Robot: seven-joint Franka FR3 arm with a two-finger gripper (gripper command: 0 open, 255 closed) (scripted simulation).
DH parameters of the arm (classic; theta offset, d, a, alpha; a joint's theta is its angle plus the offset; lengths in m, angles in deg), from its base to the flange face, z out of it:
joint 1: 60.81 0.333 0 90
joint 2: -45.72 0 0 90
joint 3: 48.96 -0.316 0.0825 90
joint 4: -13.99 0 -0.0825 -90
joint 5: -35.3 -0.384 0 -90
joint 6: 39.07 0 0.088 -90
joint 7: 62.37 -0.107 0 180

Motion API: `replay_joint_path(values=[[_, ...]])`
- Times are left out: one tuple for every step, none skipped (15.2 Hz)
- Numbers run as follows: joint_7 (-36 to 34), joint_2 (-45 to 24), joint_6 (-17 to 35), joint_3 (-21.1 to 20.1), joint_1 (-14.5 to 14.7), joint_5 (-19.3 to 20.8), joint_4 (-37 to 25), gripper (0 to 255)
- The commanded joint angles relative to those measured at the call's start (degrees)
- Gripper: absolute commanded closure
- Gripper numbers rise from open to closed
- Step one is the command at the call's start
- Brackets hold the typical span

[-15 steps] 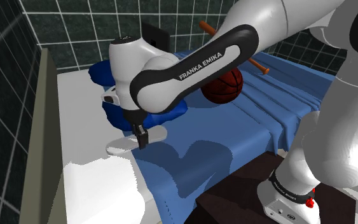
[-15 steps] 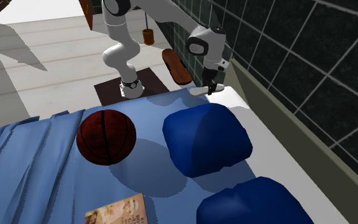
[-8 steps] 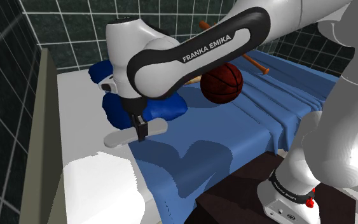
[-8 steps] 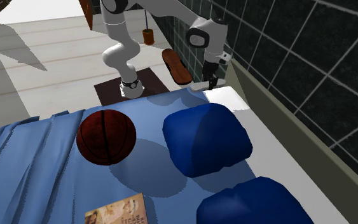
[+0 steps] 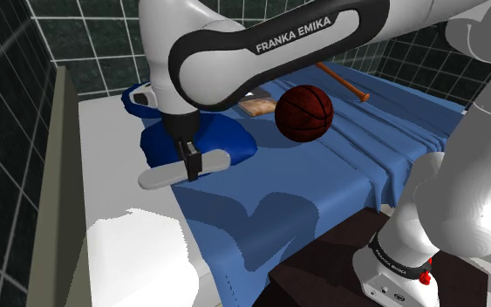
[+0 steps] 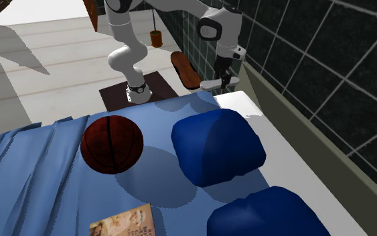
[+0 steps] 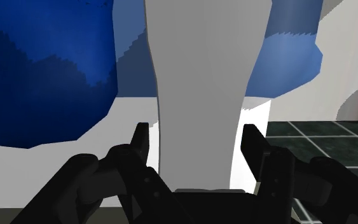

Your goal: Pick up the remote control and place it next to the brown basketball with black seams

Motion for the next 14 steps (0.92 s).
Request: replay_joint_path(values=[[0.1,0.4,-1.4,0.0,0.0,-0.2,-1.0,255],[0.2,0.6,-2.1,0.0,0.0,-0.2,-1.6,255],[0.2,0.8,-2.9,0.0,0.0,-0.3,-2.2,255],[0.3,0.9,-3.6,0.0,0.0,-0.3,-2.8,255],[0.3,1.1,-4.4,0.0,0.0,-0.4,-3.4,255],[0.4,1.2,-5.1,0.0,-0.1,-0.4,-4.0,255],[0.4,1.3,-5.9,0.0,-0.1,-0.5,-4.7,255],[0.5,1.4,-6.6,0.0,-0.1,-0.5,-5.3,255],[0.5,1.5,-7.4,0.0,-0.1,-0.6,-6.0,255],[0.5,1.6,-8.1,0.0,-0.1,-0.6,-6.7,255],[0.6,1.6,-8.9,0.0,-0.1,-0.6,-7.4,255],[0.6,1.7,-9.7,0.0,-0.1,-0.6,-8.1,255],[0.6,1.7,-10.4,0.0,-0.1,-0.6,-8.8,255],[0.6,1.7,-11.2,0.0,-0.1,-0.7,-9.6,255]])
